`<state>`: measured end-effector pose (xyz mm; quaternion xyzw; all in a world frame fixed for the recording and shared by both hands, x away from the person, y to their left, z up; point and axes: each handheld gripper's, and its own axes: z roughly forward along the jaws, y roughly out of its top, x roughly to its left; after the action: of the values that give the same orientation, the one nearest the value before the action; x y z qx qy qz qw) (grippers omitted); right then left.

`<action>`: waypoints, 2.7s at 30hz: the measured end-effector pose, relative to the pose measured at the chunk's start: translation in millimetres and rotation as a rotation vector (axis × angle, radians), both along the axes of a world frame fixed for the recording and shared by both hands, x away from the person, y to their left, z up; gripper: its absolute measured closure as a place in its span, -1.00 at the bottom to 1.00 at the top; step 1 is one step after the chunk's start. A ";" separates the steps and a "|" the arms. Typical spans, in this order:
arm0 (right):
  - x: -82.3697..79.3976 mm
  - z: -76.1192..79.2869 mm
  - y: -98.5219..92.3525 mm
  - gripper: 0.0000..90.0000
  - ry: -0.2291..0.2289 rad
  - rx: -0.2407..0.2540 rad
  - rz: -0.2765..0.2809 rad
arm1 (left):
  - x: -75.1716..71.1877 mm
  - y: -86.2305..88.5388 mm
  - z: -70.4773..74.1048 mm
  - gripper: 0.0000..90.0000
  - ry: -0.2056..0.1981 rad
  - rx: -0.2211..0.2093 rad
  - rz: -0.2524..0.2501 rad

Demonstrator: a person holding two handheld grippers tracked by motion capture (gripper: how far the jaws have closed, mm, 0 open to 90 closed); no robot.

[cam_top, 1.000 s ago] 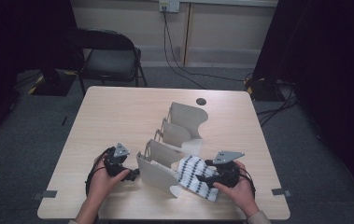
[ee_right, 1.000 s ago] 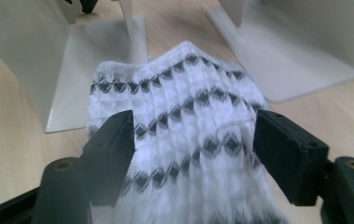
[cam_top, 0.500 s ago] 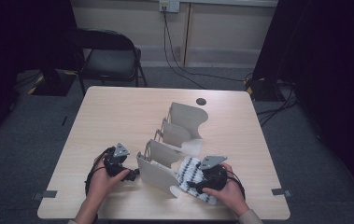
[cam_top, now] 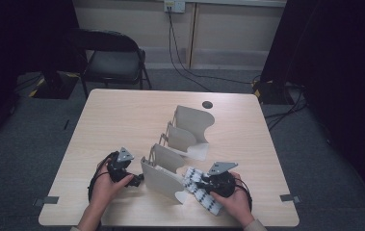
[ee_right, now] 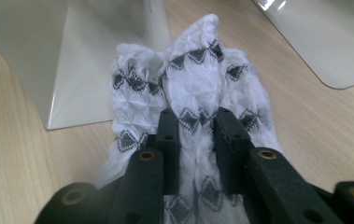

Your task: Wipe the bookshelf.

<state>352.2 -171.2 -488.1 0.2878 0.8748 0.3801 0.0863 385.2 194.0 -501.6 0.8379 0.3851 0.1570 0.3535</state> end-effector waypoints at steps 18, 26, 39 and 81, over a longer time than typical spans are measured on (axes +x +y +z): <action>3.4 13.8 -17.2 0.63 0.040 0.083 -0.035 | 0.2 -0.1 0.0 -1.00 0.000 -0.001 -0.001; 5.8 14.9 -24.0 0.64 0.027 0.073 -0.059 | 0.2 -0.1 0.0 -1.00 0.000 -0.001 0.000; 9.7 13.9 -33.2 -0.13 0.012 0.079 -0.092 | 0.2 -0.1 0.0 -1.00 0.001 -0.001 -0.001; -6.9 17.8 -38.0 0.74 0.074 0.072 -0.049 | 0.6 -0.6 -0.2 -1.00 0.001 -0.004 0.000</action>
<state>345.3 -209.1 -470.3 0.3259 0.8559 0.3980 0.0526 385.8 193.4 -501.7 0.8373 0.3855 0.1558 0.3550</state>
